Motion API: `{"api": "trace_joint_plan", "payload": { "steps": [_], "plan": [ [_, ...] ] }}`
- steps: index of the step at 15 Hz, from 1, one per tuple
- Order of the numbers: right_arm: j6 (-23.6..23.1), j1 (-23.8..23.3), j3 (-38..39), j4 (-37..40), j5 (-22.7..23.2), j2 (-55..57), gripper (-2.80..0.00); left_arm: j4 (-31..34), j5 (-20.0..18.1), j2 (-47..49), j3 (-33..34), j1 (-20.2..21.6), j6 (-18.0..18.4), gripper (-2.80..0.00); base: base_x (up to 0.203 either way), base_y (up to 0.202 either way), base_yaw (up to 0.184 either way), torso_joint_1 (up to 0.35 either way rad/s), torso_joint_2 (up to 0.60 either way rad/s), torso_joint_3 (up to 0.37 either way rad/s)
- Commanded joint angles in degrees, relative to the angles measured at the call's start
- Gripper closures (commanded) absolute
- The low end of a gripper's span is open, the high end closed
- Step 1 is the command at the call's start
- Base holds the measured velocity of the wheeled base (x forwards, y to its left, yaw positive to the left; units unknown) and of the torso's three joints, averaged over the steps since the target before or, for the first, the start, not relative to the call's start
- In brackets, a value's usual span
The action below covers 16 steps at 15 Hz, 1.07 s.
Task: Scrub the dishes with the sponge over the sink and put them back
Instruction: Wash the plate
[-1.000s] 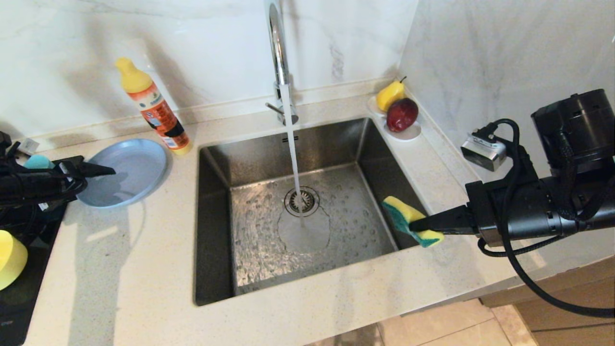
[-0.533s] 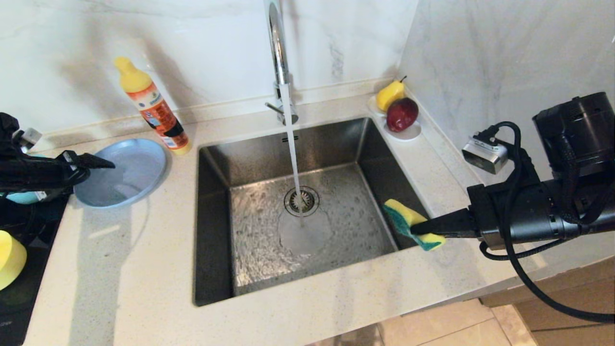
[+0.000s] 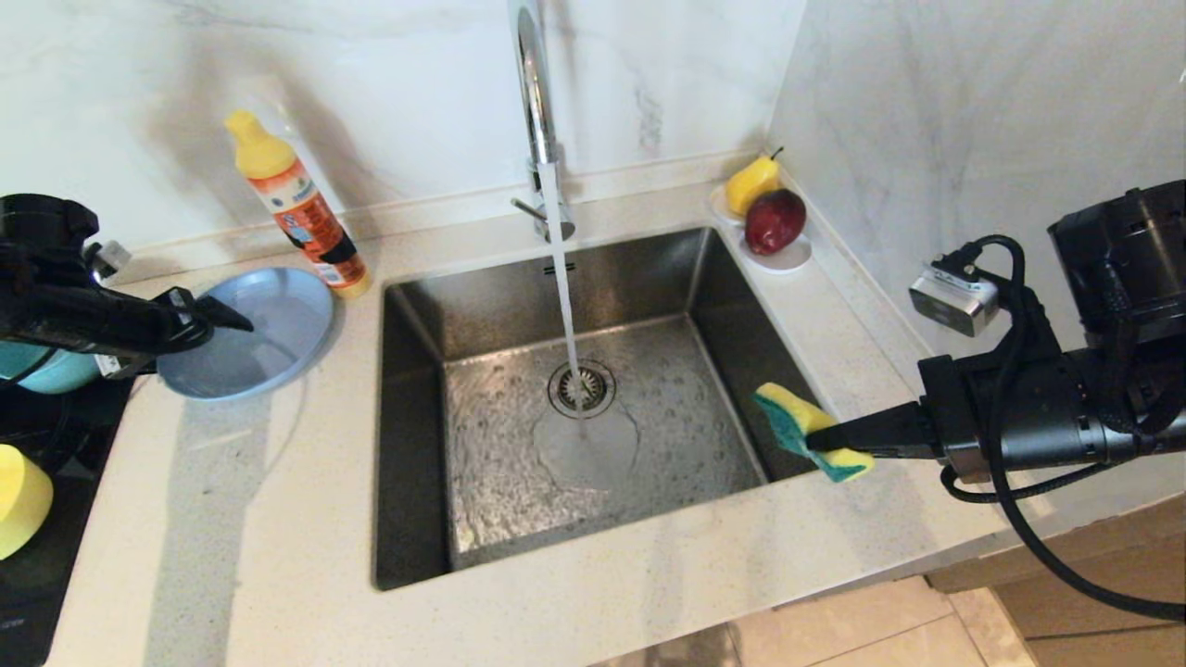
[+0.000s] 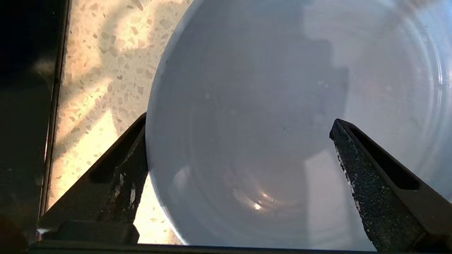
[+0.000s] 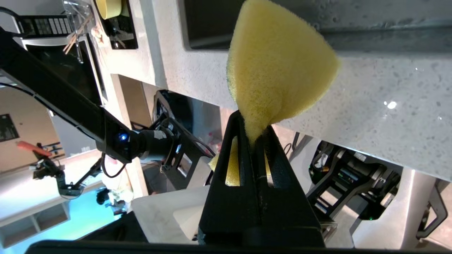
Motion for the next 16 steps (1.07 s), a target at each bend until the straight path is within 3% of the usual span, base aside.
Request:
{"api": "trace_joint_plan", "payload": {
  "steps": [1, 10, 16],
  "plan": [
    [-0.44, -0.5, 0.0, 0.13, 0.29, -0.19, 0.0, 0.3, 0.27, 1.07, -0.02, -0.72, -0.05, -2.8, 0.0, 0.0, 0.0, 0.0, 0.0, 0.0],
    [-0.93, -0.62, 0.3, 0.16, 0.39, -0.27, 0.0, 0.5, 0.62, -1.21, -0.19, -0.72, 1.36, -2.8, 0.0, 0.0, 0.0, 0.0, 0.0, 0.0],
    [-0.93, -0.62, 0.59, 0.16, 0.39, -1.18, 0.0, 6.61, 1.19, -4.73, -0.04, -0.64, 2.5, -2.8, 0.0, 0.0, 0.0, 0.0, 0.0, 0.0]
  ]
}}
